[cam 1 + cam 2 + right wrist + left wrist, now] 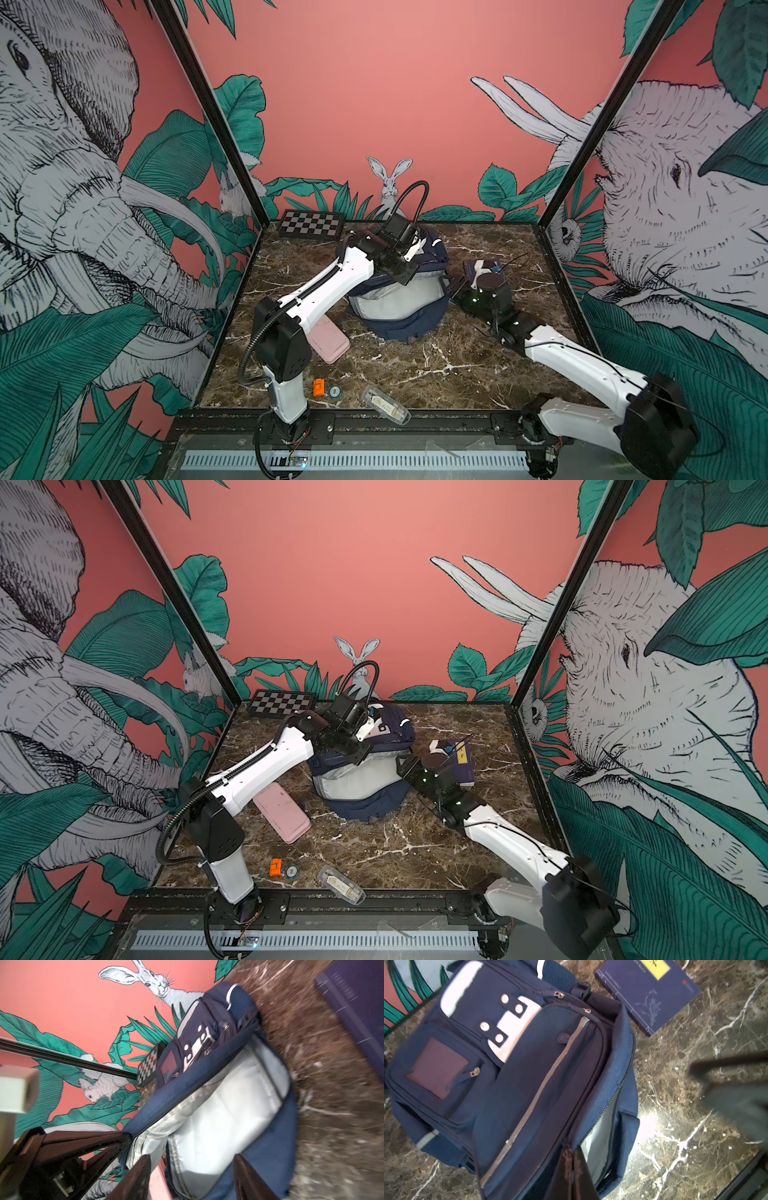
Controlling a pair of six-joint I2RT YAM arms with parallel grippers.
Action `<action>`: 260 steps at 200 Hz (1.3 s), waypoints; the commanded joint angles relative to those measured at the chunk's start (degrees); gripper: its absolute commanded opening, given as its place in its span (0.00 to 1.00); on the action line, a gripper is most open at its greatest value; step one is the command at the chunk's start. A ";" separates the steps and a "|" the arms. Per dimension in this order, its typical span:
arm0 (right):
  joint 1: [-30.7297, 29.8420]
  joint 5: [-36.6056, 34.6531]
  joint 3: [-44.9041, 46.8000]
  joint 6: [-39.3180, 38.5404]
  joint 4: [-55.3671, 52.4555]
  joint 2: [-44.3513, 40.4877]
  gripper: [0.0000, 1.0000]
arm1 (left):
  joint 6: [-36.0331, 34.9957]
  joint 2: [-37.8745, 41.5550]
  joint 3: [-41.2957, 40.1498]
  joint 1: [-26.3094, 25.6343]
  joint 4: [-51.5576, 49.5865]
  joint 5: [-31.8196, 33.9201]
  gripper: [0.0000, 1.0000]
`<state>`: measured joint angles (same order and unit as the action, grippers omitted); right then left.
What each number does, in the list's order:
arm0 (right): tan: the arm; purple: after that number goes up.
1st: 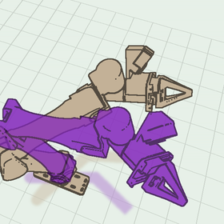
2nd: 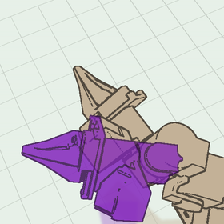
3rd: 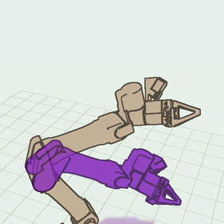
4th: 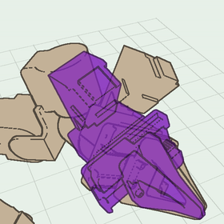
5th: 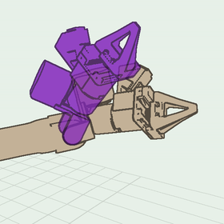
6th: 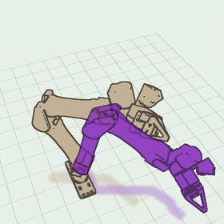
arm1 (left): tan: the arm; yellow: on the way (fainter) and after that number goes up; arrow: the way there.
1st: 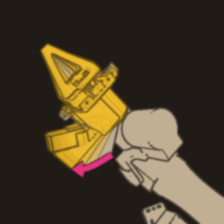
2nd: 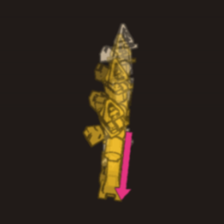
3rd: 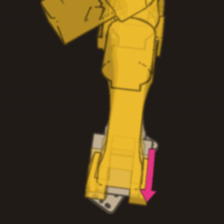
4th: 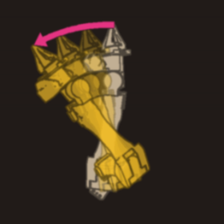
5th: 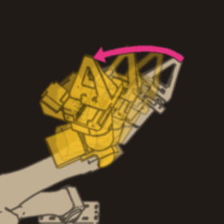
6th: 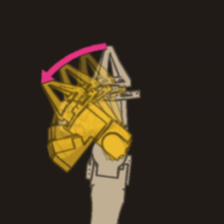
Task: Pack books, pencil case, and school supplies into a backpack
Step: Close the student bag at the top-center of the table, then pick up the book from the top-right of the table.
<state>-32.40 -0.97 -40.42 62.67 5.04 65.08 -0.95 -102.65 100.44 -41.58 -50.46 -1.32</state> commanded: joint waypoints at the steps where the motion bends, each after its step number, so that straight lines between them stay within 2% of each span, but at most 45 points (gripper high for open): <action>1: 7.65 0.81 -0.39 -13.45 -15.10 -0.48 0.65 | -0.15 3.05 -1.82 0.04 -0.42 -2.73 0.00; 25: 18.87 8.04 -0.97 -20.13 -18.54 2.90 0.66 | 0.17 1.15 -2.19 -1.69 -0.82 -5.41 0.00; 46: 24.45 10.28 -1.10 -23.93 -18.86 5.33 0.66 | 0.75 -0.72 -0.99 -3.09 -1.55 -6.25 0.10; 60: 27.08 11.97 -0.67 -25.02 -17.24 5.86 0.66 | 1.38 -1.29 0.19 -3.33 -1.85 -6.41 0.22; 75: 29.68 12.61 -1.29 -25.67 -18.01 6.66 0.66 | 2.36 -1.68 1.60 -3.40 -2.04 -6.56 0.43; 92: 32.59 13.87 -1.49 -26.17 -17.45 7.78 0.66 | 3.49 -2.64 4.73 -3.50 -2.14 -7.58 0.53; 121: 36.17 15.45 -2.51 -26.94 -16.23 10.64 0.67 | 8.81 -7.30 11.19 -4.02 2.81 -14.18 0.54; 159: 37.50 16.38 -7.70 -29.02 -16.53 16.46 0.65 | 22.12 -19.53 19.57 -5.14 13.01 -20.06 0.57; 190: 37.92 17.50 -11.93 -29.96 -16.57 21.41 0.64 | 31.02 -28.37 24.90 -5.20 16.05 -16.71 0.63; 213: 38.37 17.52 -15.28 -29.89 -16.80 25.49 0.64 | 35.75 -33.69 29.03 -5.26 18.81 -16.61 0.67; 260: 39.17 15.54 -20.44 -30.55 -16.95 33.89 0.64 | 43.71 -43.80 37.38 -5.44 20.93 -16.45 0.66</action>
<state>6.13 15.44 -58.52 33.28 -11.99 95.90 36.27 -145.60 133.01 -46.89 -32.53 -17.98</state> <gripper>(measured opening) 0.637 0.665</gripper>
